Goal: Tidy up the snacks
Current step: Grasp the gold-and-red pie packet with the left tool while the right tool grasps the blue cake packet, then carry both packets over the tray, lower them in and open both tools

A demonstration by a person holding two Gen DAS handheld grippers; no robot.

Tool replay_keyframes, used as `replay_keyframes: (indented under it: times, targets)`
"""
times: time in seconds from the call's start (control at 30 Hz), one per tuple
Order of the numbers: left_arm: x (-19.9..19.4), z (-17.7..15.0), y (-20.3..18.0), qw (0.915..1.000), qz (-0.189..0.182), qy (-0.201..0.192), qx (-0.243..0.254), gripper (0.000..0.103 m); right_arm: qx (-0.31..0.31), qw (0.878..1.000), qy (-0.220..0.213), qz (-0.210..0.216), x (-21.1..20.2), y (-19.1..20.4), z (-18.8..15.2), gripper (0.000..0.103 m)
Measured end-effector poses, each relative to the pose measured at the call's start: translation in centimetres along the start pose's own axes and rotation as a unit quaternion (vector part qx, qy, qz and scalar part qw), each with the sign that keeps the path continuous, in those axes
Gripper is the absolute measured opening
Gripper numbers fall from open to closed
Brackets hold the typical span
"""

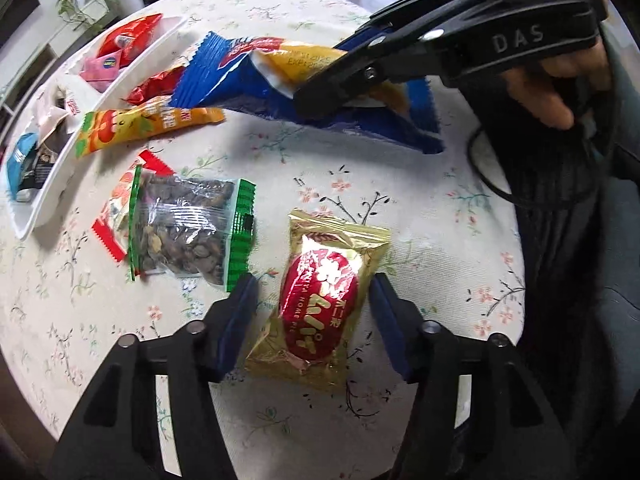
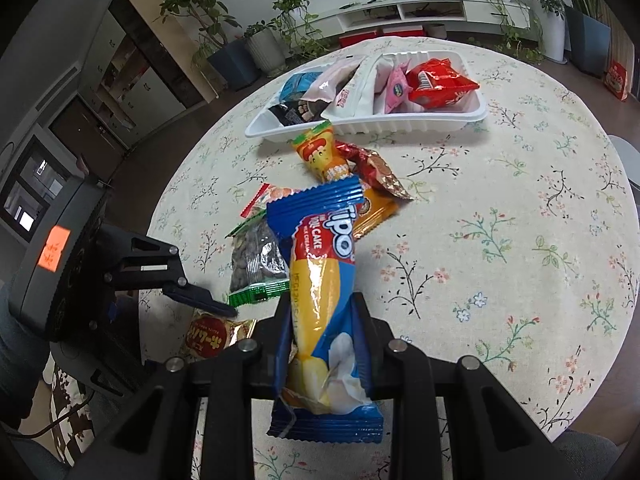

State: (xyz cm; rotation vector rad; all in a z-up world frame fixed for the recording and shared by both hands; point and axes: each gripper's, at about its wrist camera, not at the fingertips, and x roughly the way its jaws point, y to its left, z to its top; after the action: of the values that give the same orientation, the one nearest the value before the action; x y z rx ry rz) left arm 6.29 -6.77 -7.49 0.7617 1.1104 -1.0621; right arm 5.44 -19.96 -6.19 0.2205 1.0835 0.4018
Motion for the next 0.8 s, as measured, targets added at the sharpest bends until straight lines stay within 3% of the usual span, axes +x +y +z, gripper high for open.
replay_keyframes:
  times: [0.13,0.17,0.2,0.23,0.43,0.6,0.7,0.8]
  targets:
    - [0.1,0.1,0.8,0.9997,-0.003,-0.004,-0.024,0.054,-0.001,1.000,0.000,-0.002,-0.1,0.1,-0.1,0.030]
    - [-0.1,-0.4,0.5,0.9996,0.001,-0.004,-0.027,0.046,-0.002,1.000,0.000,-0.002,-0.1,0.2,-0.1,0.030]
    - [-0.3,-0.7,0.6,0.9995,0.004,-0.005,-0.031,0.031,-0.003,1.000,-0.001,-0.002,-0.2,0.2,-0.2,0.030]
    - [-0.4,-0.8,0.7,0.9993,0.006,-0.006,-0.035,0.029,-0.003,1.000,-0.003,-0.002,-0.3,0.3,-0.2,0.030]
    - [-0.9,-3.1,0.5,0.9976,0.005,-0.020,-0.065,0.029,0.000,1.000,-0.016,0.002,-1.4,0.3,-0.2,0.030]
    - [-3.0,-4.1,1.2,0.9932,-0.014,-0.062,-0.097,0.029,0.009,1.000,-0.026,0.007,-2.3,-0.2,-0.2,0.030]
    - [-5.5,-4.6,2.8,0.9855,-0.028,-0.107,-0.129,0.029,0.016,0.999,-0.035,0.013,-3.2,-0.9,0.1,0.030]
    - [-8.2,-4.5,6.0,0.9718,-0.025,-0.156,-0.175,0.029,0.029,0.998,-0.053,0.013,-4.7,-2.1,1.3,0.030]
